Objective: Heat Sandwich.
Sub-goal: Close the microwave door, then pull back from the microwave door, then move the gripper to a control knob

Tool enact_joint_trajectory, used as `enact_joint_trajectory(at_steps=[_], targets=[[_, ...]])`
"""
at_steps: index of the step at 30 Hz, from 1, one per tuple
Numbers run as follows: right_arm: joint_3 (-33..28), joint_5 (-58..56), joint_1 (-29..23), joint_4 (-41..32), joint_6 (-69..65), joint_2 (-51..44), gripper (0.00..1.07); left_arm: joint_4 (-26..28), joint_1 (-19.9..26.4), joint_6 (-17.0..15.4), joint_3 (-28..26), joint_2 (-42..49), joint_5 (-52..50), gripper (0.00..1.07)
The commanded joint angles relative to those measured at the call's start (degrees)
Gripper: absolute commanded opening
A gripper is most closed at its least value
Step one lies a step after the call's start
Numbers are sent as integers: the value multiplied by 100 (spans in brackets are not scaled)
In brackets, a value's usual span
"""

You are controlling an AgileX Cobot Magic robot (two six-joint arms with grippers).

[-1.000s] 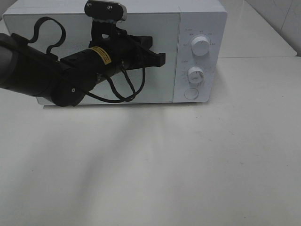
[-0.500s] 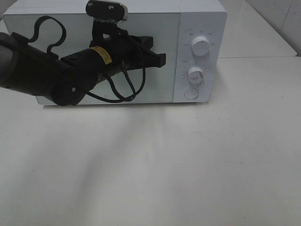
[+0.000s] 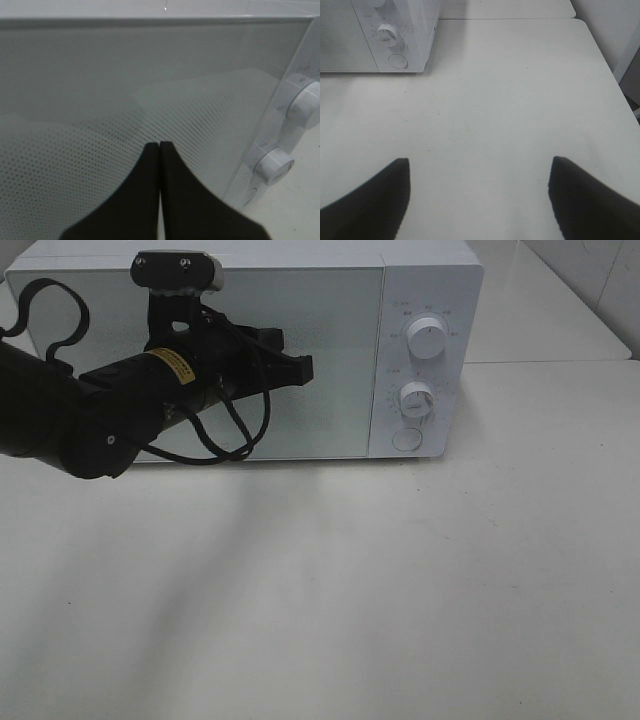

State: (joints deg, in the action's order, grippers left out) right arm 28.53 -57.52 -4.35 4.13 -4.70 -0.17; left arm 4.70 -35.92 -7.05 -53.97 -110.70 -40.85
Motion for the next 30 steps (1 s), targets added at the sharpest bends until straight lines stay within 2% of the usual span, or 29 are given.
enact_joint_trajectory(at_steps=[1, 9, 14, 16, 17, 19, 20, 21, 22, 30], targets=[[-6, 46, 40, -11, 57, -166, 74, 0, -80, -29, 126, 166, -92, 0], [-6, 46, 40, -11, 57, -166, 74, -46, -407, -29, 745, 636, -17, 0], [-6, 46, 40, -11, 57, -166, 74, -29, -418, -34, 1054, 745, 34, 3], [-6, 46, 40, -11, 57, -166, 74, -34, -418, -57, 1186, 808, 109, 17], [-6, 46, 40, -11, 57, -166, 74, -34, -418, -80, 1312, 871, 109, 38], [-6, 46, 40, -11, 57, -166, 74, -29, -418, -195, 1421, 934, 86, 69], [-6, 46, 40, -11, 57, -166, 74, -29, -418, -195, 1421, 934, 86, 69], [-6, 46, 40, -11, 57, -166, 74, -29, -418, -195, 1461, 940, 109, 81], [-6, 46, 40, -11, 57, -166, 74, -34, -418, -195, 1564, 980, 109, 102], [-6, 46, 40, -11, 57, -166, 74, -109, -418, -172, 1931, 1175, 109, 100]])
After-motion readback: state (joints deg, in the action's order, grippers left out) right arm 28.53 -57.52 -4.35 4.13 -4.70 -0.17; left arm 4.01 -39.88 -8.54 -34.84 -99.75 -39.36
